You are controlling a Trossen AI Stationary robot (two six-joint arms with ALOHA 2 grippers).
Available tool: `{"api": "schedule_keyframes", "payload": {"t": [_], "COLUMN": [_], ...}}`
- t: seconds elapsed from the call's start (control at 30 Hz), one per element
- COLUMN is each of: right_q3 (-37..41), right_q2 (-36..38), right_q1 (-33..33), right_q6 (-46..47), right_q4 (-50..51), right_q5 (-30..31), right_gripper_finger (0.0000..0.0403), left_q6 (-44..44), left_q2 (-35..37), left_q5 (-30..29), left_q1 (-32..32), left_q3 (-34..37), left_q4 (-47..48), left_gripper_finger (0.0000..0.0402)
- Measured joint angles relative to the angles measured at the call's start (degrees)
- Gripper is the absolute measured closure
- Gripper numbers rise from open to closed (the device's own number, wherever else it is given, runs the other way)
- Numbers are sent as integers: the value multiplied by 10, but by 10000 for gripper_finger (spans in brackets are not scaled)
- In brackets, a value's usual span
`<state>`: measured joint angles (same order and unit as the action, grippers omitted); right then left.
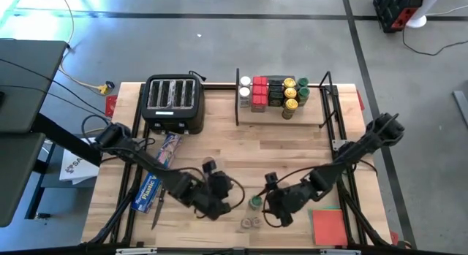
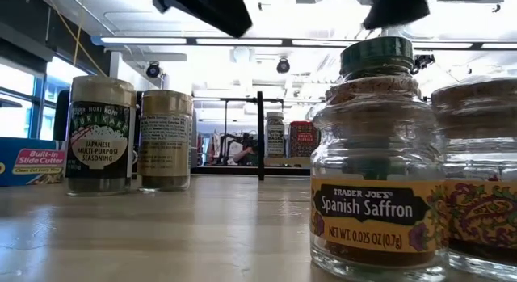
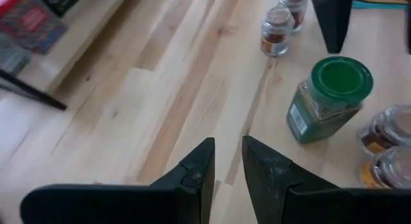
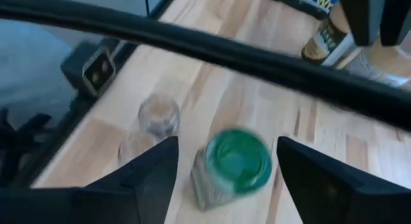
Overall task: Shelf spices
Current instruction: Put the green seasoning bottle on the shelf aligned with the other green seasoning bottle
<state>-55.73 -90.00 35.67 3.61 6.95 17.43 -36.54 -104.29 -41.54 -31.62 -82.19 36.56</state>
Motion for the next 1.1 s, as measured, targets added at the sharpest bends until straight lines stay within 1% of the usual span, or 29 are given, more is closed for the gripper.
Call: {"api": "schedule_keyframes", "payload": {"t": [0.1,0.2,0.3,0.57,0.63,0.73,0.8,0.97,1.03,1.1], "right_q3": [-18,-26,-28,-28,-28,-28,-28,-28,-29,-45], "right_q2": [-9,-22,-35,-58,-63,-71,-72,-62,-52,-43], "right_q1": [-24,-44,-59,-69,-69,-69,-69,-72,-75,-78], "right_q6": [4,-11,-26,-36,-36,-35,-33,10,24,29], "right_q4": [-2,-2,-4,-1,0,0,1,3,15,57], "right_q5": [-38,-95,-134,-134,-135,-135,-136,-136,-136,-134], "right_gripper_finger": [138,124,110,107,113,132,151,206,208,208], "left_q6": [-24,-41,-54,-53,-49,-49,-49,-49,-49,-49], "left_q2": [1,1,1,1,1,1,1,1,1,1], "left_q5": [-21,-25,-25,-25,-26,-26,-27,-27,-27,-27], "left_q1": [-13,-17,-19,-19,-19,-18,-18,-18,-18,-18], "left_q3": [0,0,0,0,0,0,0,0,0,0], "left_q4": [16,29,42,44,44,44,44,44,44,43], "left_gripper_finger": [328,328,328,328,328,328,328,328,328,328]}}
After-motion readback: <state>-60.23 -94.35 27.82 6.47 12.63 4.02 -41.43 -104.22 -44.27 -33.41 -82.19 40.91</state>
